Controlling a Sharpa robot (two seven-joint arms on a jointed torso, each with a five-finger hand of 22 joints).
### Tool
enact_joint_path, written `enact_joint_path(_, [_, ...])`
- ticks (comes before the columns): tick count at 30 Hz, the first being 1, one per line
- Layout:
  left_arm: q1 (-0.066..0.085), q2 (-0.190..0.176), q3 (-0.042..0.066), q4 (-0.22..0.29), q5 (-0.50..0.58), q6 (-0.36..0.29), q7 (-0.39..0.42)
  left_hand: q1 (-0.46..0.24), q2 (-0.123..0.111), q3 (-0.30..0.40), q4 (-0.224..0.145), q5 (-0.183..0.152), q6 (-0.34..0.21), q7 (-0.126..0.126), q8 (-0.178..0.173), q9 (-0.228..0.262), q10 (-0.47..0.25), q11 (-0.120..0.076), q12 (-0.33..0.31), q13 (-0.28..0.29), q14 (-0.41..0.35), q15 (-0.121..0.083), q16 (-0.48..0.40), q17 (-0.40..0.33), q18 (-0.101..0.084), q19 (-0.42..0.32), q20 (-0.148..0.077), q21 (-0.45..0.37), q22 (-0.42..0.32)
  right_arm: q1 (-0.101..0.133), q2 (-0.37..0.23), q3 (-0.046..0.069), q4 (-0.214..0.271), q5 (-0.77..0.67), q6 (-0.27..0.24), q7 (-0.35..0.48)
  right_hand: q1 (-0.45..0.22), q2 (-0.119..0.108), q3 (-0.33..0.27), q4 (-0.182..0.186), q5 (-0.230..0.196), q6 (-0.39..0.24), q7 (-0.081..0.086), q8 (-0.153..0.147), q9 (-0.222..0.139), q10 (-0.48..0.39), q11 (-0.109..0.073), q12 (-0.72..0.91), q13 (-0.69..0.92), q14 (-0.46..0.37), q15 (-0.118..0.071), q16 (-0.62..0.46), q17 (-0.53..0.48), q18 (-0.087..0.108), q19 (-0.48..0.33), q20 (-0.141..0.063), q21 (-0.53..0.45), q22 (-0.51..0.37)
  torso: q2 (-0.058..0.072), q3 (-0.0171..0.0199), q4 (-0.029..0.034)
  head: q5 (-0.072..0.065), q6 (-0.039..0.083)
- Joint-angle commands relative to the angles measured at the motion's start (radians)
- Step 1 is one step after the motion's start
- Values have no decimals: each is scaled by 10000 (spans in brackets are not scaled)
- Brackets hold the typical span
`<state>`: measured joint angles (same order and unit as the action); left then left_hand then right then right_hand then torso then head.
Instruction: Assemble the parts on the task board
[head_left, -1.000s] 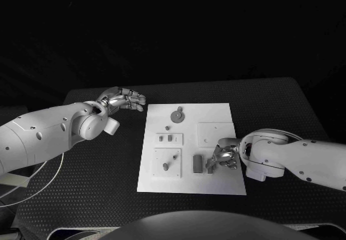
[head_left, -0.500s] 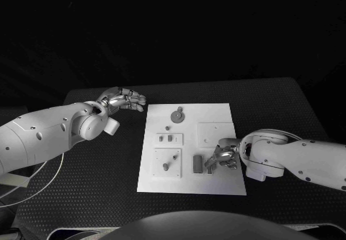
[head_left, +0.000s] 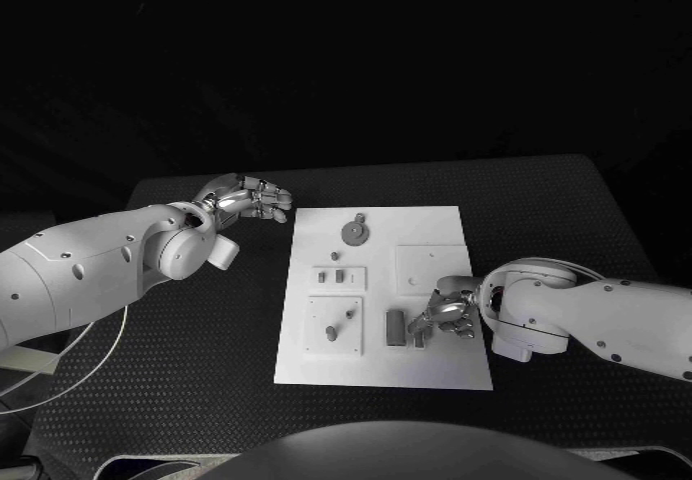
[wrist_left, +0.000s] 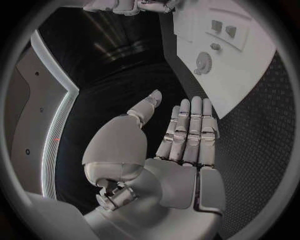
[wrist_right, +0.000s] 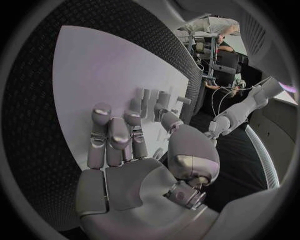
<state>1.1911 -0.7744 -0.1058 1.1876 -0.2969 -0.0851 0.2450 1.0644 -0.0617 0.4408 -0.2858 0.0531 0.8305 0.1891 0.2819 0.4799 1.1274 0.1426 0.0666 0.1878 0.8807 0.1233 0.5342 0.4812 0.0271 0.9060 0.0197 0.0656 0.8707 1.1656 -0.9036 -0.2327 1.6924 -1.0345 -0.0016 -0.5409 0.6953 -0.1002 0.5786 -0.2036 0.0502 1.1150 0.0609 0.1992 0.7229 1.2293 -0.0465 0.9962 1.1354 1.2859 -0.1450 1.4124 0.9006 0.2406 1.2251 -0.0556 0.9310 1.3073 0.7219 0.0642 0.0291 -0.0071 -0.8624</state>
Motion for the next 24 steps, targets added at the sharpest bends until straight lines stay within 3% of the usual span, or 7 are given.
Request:
enact_joint_path(1, [10, 16, 6, 22, 15, 134, 66, -38, 39, -60, 6, -22, -49, 40, 56, -15, -43, 29, 21, -14, 81, -6, -48, 12, 116, 3, 42, 63, -17, -12, -31, -4, 11, -88, 73, 147, -20, -111, 14, 83, -15, -31, 33, 13, -7, 5, -1, -32, -1, -9, -53, -33, -7, 212, 20, -80, -68, 96, 0, 2, -2, -7, 8])
enact_joint_path(9, [10, 36, 6, -18, 13, 104, 84, -40, 37, -61, 7, -23, -50, 40, 56, -17, -44, 30, 20, -15, 82, -6, -52, 18, 116, 3, 43, 63, -19, 9, -372, 4, 115, -231, 50, 152, -59, -353, 141, 263, -16, -35, 30, 23, 2, 11, -4, -27, 2, 0, -58, -32, -9, 212, 44, -101, -71, 98, -5, 1, -2, -19, 62])
enact_joint_path(13, [10, 65, 6, -102, 13, 54, 106, -43, 31, -64, 6, -23, -51, 41, 57, -17, -44, 30, 21, -16, 83, -6, -56, 23, 115, 1, 44, 63, -20, 296, -497, 11, 79, -108, 66, 380, -87, -600, 208, 389, -16, -39, 29, 28, 8, 13, -6, -25, 4, 2, -60, -32, -10, 212, 56, -110, -75, 97, -17, 2, -7, -29, 186])
enact_joint_path(14, [9, 133, 5, -198, 16, 52, 135, -46, 30, -66, 7, -23, -50, 41, 57, -17, -44, 30, 21, -17, 83, -5, -58, 25, 114, 1, 44, 63, -21, 404, -511, 22, 8, 14, -253, 745, -67, -751, 334, 537, -11, -44, 33, 31, 12, 15, -11, -28, 2, 7, -65, -35, -13, 212, 74, -125, -83, 90, -26, 1, -18, -64, 272])
enact_joint_path(18, [8, 184, 4, -256, 81, 20, 160, -52, 31, -68, 10, -23, -51, 41, 58, -18, -43, 30, 22, -17, 82, -5, -62, 29, 113, 1, 45, 63, -22, 625, -484, 124, -330, 630, -661, 1882, 71, -982, 511, 699, -17, -319, 94, -93, -15, 4, 53, -24, 10, 12, -24, -52, -25, 212, 94, -145, -89, 88, -59, -21, -30, -145, 456])
enact_joint_path(22, [10, 191, 5, -296, 92, 3, 194, -70, 35, -75, 17, -23, -44, 39, 64, -18, -33, 28, 28, -17, 73, 0, -79, 39, 110, -8, 49, 59, -27, 926, -327, 232, -1095, 1332, -831, 3637, 250, -873, 533, 619, -14, -338, 123, -72, 22, -12, 82, -5, 29, 11, 13, -60, -32, 212, 60, -142, -104, 94, -129, -61, -25, -222, 727])
enact_joint_path(24, [14, 213, 6, -374, 107, -18, 197, -75, 38, -76, 18, -23, -39, 35, 67, -17, -28, 25, 31, -16, 70, 2, -85, 43, 109, -11, 49, 58, -28, 1009, -208, 273, -1555, 1724, -830, 4311, 379, -639, 507, 496, -14, -316, 122, -40, 54, -32, 84, 4, 41, 7, 17, -66, -33, 212, 41, -139, -107, 101, -186, -86, -13, -244, 804])
